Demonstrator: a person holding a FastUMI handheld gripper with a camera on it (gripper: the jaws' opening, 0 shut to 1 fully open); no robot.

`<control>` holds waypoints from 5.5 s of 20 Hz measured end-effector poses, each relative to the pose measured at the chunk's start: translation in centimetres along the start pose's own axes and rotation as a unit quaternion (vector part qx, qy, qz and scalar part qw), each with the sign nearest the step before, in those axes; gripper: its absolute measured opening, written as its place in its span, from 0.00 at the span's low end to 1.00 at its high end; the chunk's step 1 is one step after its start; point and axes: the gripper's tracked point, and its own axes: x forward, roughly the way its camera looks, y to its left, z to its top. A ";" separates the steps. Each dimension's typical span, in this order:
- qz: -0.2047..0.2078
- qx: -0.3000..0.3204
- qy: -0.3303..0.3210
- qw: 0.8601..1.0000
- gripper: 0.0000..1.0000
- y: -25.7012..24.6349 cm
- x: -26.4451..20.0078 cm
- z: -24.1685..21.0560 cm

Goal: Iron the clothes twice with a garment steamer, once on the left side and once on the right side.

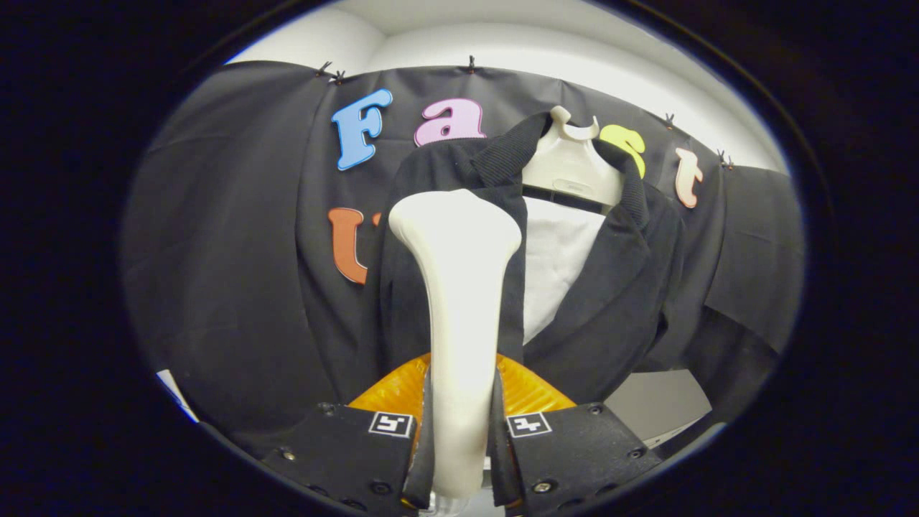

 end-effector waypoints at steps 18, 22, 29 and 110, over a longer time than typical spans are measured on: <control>-0.003 -0.009 0.061 0.998 0.34 -1.7 2.5 -9.3; -0.005 -0.014 0.076 0.997 0.34 -1.9 2.4 -11.9; -0.006 -0.038 0.090 0.995 0.34 -1.4 2.1 -15.6; -0.020 0.163 0.098 0.982 0.34 -39.2 -32.6 -58.8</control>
